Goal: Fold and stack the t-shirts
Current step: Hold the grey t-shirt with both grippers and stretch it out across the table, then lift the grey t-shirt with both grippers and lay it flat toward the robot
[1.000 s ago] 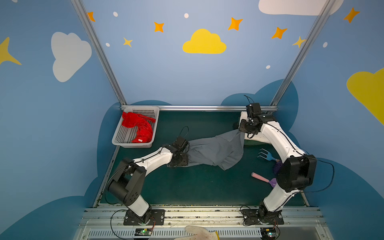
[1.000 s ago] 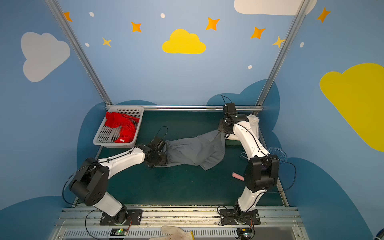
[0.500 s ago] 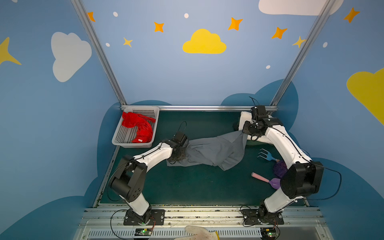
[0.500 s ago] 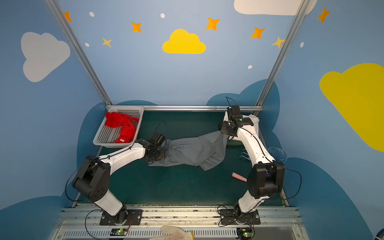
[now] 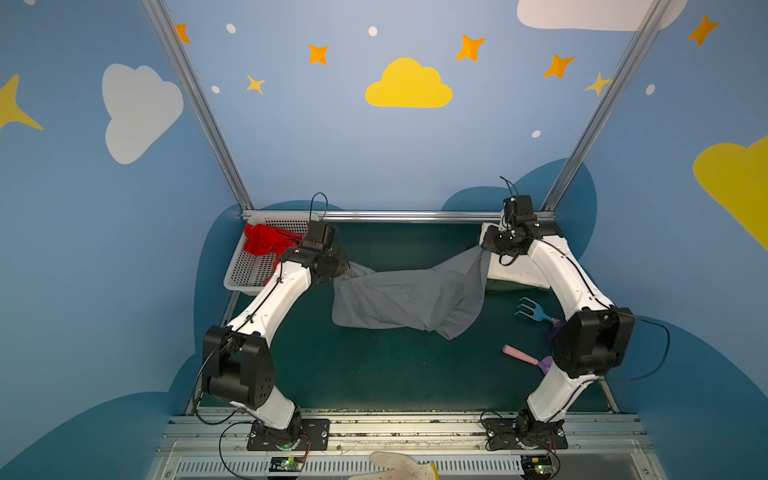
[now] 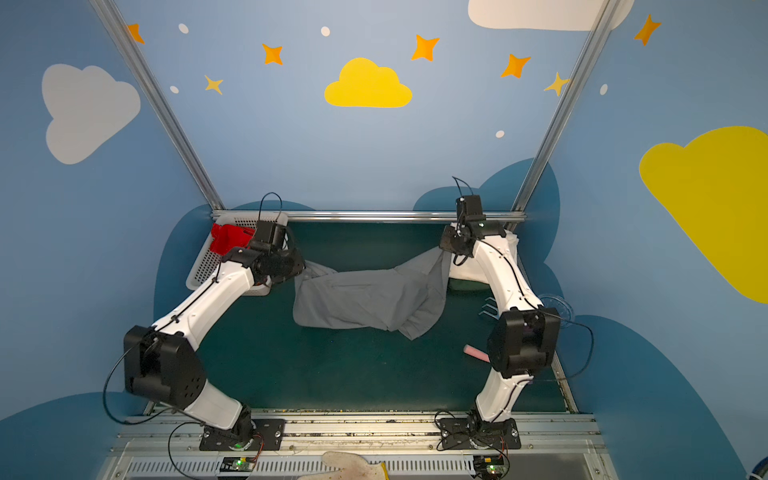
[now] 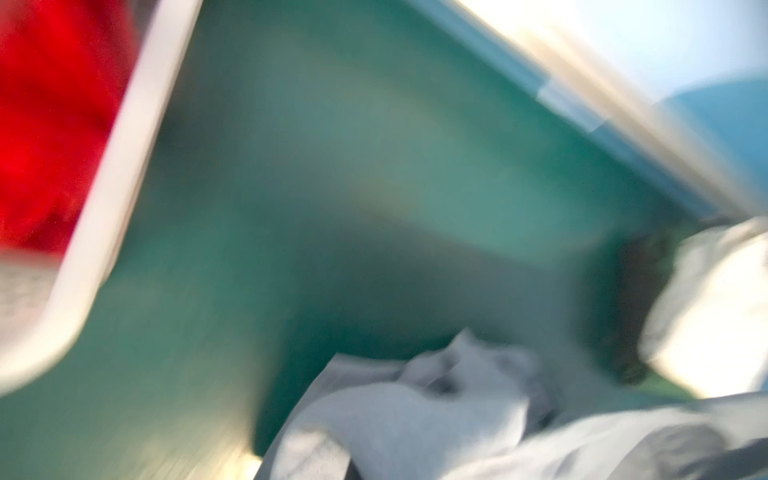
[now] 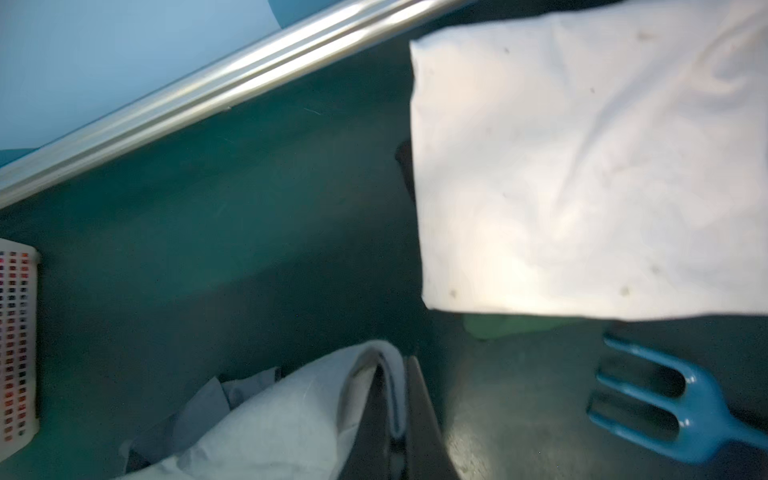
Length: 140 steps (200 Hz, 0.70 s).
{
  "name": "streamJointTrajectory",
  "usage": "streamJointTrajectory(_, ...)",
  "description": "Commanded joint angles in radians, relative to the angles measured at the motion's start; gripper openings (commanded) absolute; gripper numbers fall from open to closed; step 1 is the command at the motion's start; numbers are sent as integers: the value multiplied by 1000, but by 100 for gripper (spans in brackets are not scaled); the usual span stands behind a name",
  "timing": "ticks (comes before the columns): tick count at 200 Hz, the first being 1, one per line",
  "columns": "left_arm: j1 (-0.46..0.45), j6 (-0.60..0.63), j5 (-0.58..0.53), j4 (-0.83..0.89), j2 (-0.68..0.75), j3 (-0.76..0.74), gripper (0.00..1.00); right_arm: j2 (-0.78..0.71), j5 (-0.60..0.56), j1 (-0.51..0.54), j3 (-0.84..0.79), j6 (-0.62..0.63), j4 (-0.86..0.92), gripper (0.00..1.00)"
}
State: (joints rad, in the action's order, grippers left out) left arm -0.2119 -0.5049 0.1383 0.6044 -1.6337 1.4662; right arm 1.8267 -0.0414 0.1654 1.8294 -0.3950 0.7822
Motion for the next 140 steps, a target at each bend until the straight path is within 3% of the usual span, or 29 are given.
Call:
streamJointTrajectory(1,28,-3,67,0,-116,220,4,96,14,-13,249,52,32,0)
streamJointTrajectory(24,77,-5,185,158,-280,602,4,260,7,-35,676,56,210,0)
streamJointTrajectory(39,86,18,163,278,-334,834,4,301,2,-38,881,74,264,0)
streamJointTrajectory(52,85,45,149,346,-335,954,4,257,-3,-37,901,89,241,0)
streamJointTrajectory(66,85,74,134,379,-288,967,4,150,-15,-35,793,95,189,0)
streamJointTrajectory(83,83,85,118,332,-160,786,4,-35,-35,-27,520,106,96,0)
streamJointTrajectory(114,55,20,122,12,202,92,4,-453,-58,-14,-164,34,-133,0)
streamJointTrajectory(140,24,-51,23,-81,446,-359,4,-762,-122,16,-617,-27,-187,0)
